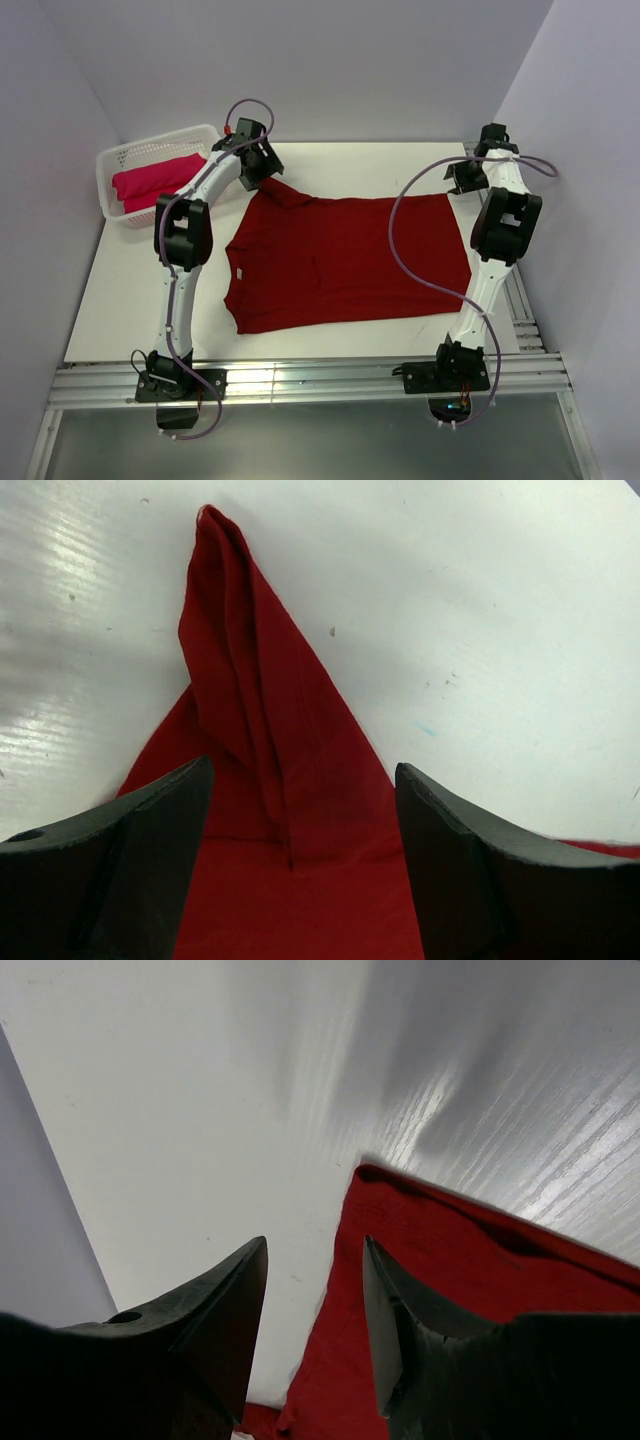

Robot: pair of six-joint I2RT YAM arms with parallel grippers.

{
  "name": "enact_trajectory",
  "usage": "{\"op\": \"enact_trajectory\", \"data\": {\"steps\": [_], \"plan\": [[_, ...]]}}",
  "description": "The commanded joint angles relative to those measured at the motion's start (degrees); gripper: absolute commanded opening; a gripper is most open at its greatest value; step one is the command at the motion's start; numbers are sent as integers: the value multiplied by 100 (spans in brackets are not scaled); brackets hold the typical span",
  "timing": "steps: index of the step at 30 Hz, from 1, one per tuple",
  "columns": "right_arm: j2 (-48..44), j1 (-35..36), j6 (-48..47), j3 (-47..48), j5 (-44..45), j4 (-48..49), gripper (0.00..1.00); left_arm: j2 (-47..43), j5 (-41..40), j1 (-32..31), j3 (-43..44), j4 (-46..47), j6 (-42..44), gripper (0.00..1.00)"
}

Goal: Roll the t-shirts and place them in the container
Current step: Fold the tshirt

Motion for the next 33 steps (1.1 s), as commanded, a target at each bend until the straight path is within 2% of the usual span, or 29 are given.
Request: {"op": "enact_trajectory", "data": {"steps": [1, 6, 17, 26, 27, 28, 33], "plan": [[38, 23, 145, 72, 17, 165, 50, -4, 62, 54, 80, 335, 146, 79], [82, 49, 215, -210, 35, 297, 48, 49, 132, 89, 98, 449, 172, 80], [346, 58, 215, -123, 158, 271, 46, 330, 404, 89, 256, 686, 268, 82], [539, 67, 250, -87, 228, 201, 39, 638, 387, 98, 467, 853, 269, 82], [557, 67, 242, -87, 211, 192, 27, 664, 378, 98, 467, 888, 260, 82], [574, 67, 242, -96, 184, 209, 20, 682, 352, 98, 485, 906, 268, 82], [522, 76, 242, -219, 175, 306, 3, 682, 203, 107, 547, 863, 277, 80]]}}
